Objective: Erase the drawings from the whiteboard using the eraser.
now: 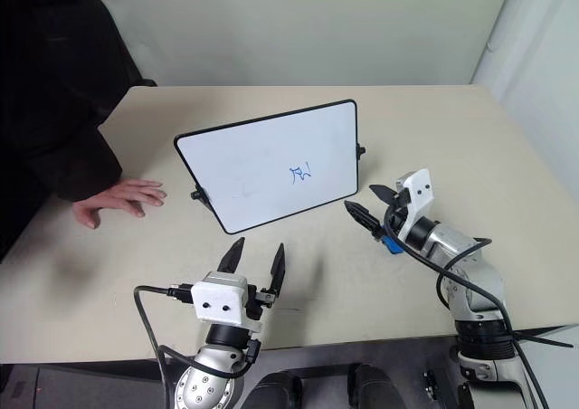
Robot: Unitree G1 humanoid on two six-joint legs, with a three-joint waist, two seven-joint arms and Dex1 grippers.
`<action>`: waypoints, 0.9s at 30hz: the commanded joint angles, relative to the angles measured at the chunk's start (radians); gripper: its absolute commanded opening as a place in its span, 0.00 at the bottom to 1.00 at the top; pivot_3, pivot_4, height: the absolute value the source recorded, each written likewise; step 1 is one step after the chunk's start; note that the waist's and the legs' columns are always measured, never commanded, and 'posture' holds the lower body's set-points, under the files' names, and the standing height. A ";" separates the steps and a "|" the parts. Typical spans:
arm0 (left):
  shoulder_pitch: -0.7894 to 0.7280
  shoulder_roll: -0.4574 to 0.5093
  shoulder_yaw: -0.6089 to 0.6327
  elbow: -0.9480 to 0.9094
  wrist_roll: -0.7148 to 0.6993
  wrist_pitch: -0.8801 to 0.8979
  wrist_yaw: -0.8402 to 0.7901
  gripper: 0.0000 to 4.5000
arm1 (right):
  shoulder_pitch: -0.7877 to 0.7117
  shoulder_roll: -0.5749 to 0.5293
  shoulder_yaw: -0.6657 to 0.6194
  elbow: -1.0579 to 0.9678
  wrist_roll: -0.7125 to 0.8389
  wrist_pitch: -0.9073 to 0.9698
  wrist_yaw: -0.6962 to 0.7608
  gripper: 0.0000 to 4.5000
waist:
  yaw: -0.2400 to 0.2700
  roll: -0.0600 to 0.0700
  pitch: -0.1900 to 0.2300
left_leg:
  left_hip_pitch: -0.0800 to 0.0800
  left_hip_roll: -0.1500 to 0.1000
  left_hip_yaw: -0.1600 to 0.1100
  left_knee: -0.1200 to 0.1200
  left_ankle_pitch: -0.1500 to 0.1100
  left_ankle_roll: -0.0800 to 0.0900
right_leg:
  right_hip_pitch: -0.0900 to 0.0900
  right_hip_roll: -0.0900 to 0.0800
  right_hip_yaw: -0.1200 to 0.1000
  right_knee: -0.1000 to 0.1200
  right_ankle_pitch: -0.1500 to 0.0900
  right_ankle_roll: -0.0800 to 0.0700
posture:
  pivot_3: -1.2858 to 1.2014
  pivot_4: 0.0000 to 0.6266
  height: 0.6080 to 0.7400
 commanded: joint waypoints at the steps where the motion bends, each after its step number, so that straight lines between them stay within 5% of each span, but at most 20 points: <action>1: 0.007 -0.022 -0.048 -0.027 0.004 -0.014 0.004 0.76 | -0.003 -0.013 -0.009 -0.031 0.018 -0.008 0.012 0.90 | 0.000 0.000 0.000 | 0.000 0.000 0.000 0.000 0.000 0.000 | 0.000 0.000 0.000 0.000 0.000 0.000 | 0.52 0.24 1.00; 13: -0.010 -0.016 -0.027 -0.017 -0.018 -0.017 -0.009 0.76 | -0.014 -0.092 0.009 -0.084 0.022 0.145 0.006 0.94 | 0.000 0.000 0.000 | 0.000 0.000 0.000 0.001 0.000 0.000 | 0.000 0.000 0.000 0.000 0.000 0.000 | 0.52 0.24 1.00; 22: -0.019 -0.019 -0.038 -0.008 -0.021 -0.014 -0.010 0.76 | -0.044 -0.284 0.052 -0.128 0.010 0.459 -0.018 0.99 | 0.000 0.000 0.000 | 0.000 -0.002 0.001 0.002 0.000 0.000 | 0.001 0.000 0.000 0.000 0.000 0.000 | 0.52 0.24 1.00; 27: -0.023 -0.021 -0.044 -0.003 -0.020 -0.013 -0.010 0.76 | -0.121 -0.299 0.094 -0.080 0.008 0.638 -0.051 0.99 | -0.004 0.000 0.000 | 0.000 -0.001 0.001 0.002 0.000 0.000 | 0.002 0.001 0.000 0.000 0.000 0.000 | 0.52 0.24 1.00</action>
